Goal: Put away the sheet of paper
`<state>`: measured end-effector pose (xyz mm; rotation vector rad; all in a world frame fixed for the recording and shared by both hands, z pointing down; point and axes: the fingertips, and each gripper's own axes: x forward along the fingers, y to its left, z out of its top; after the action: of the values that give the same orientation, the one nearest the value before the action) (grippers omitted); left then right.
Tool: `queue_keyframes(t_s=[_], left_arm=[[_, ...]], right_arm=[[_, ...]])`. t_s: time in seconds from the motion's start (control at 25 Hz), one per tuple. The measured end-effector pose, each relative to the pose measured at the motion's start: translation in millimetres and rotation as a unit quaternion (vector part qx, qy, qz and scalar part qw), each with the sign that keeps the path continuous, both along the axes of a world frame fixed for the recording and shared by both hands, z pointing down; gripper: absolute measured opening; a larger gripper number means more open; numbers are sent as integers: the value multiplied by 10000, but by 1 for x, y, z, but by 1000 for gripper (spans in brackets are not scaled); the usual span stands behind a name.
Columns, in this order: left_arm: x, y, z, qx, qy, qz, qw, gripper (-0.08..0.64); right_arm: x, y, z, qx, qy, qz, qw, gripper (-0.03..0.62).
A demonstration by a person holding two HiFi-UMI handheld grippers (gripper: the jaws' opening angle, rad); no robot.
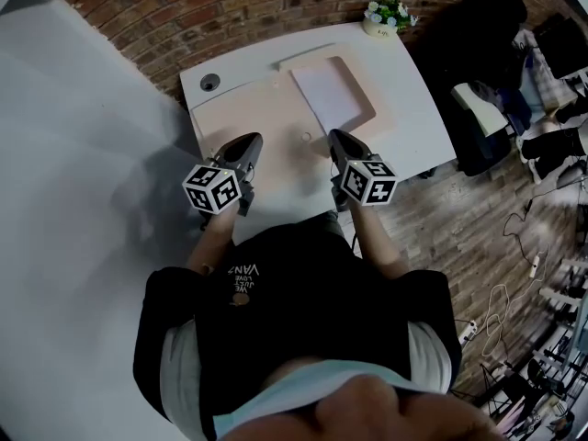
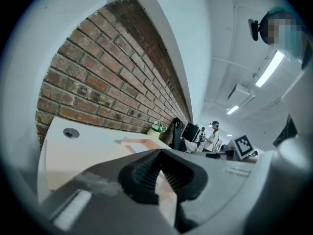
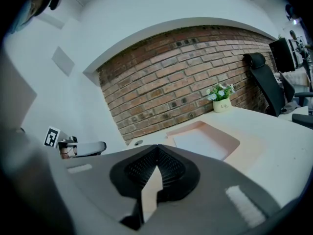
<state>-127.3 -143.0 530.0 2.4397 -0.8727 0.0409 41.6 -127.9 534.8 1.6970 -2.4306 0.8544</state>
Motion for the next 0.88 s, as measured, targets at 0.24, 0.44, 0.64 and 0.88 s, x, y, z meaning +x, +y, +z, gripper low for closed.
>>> queue_keyframes(t_s=[0.24,0.44,0.64,0.88], left_arm=[[-7,8,-1,45,39,18,10000,0],[-13,14,-5,149,34,10,9999,0],[-11,20,-13,305,-45,118,9995,0],[-11,22,-15,414,-83,155,9990,0]], right_arm=[[-10,8,-5,198,88,-35,9998,-2],[-16,15,-11,344,138,-44,9993,-2],[-20,19,-17,487,151,-22,9987,-2],[-28,20,-21,542,243,-117,9982,-2]])
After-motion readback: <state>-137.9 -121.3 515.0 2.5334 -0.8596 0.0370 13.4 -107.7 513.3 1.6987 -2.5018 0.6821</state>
